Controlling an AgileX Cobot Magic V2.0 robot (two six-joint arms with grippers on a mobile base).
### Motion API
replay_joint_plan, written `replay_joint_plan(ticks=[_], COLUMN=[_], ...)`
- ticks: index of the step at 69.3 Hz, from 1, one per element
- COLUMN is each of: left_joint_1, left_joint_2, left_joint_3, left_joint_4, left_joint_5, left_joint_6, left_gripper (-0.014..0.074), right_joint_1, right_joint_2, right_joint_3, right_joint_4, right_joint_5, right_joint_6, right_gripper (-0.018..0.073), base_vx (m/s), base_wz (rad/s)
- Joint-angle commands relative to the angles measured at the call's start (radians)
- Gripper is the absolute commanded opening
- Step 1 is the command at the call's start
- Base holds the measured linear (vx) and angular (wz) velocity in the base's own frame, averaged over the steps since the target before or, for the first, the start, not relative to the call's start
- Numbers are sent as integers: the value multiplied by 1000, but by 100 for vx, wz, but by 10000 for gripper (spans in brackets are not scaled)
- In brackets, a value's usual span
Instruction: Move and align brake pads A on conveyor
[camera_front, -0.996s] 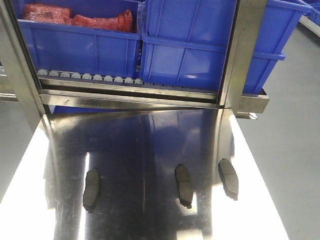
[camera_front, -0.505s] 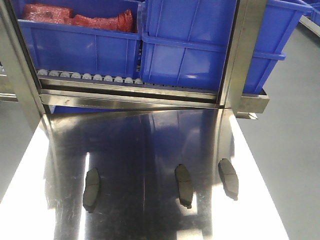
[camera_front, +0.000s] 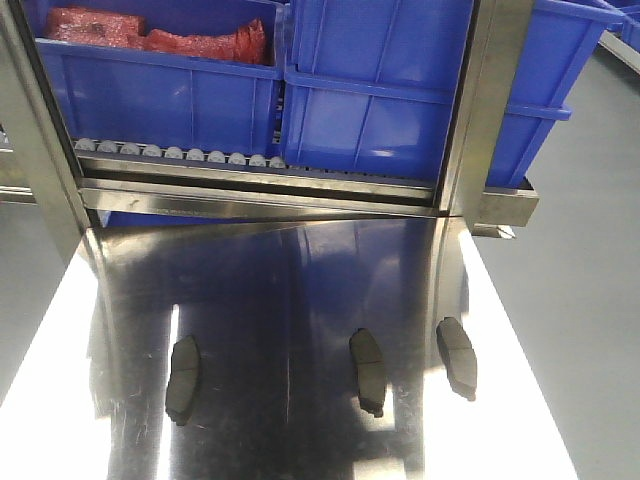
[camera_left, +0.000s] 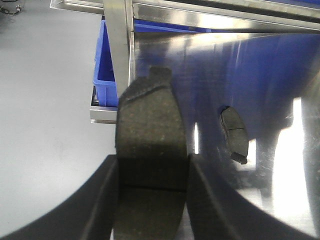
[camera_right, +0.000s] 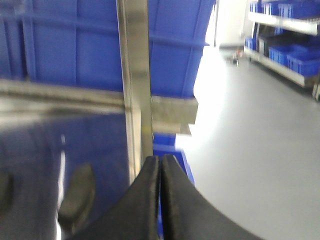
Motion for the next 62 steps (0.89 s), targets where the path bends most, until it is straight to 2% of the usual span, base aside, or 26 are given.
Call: replay_joint_plan(ticks=[1,6,10,26,48,57,62], left_joint_1=[3,3,3,3,3,3,3], left_joint_2=[9,9,9,9,9,9,9], left_joint_3=[-24,-24,-24,-24,-24,-24,-24], left_joint_4=[12,12,12,12,12,12,12], left_joint_5=[-76,-76,-76,-76,-76,-76,-76], left_joint_6=[1,1,1,1,1,1,1], left_gripper=[-6,-6,-6,-6,-6,-6,-6], right_joint_1=[-6,-6,-6,-6,-6,-6,-6], right_joint_2=[-13,-13,-13,33,352,501,574], right_joint_3=[5,-12,-51,-280,-673,-812,-877], right_joint_4=[19,14,14,4,-17,-19,-9], right_joint_5=[-220,-289,-281,-115,66,197,273], right_joint_6=[34,55,56,58,85,84,84], right_gripper=[-12,-12,-12,-12,1,100,221], base_vx=[0,0,0,0,0,0,0], base_wz=[0,0,0,0,0,0,0])
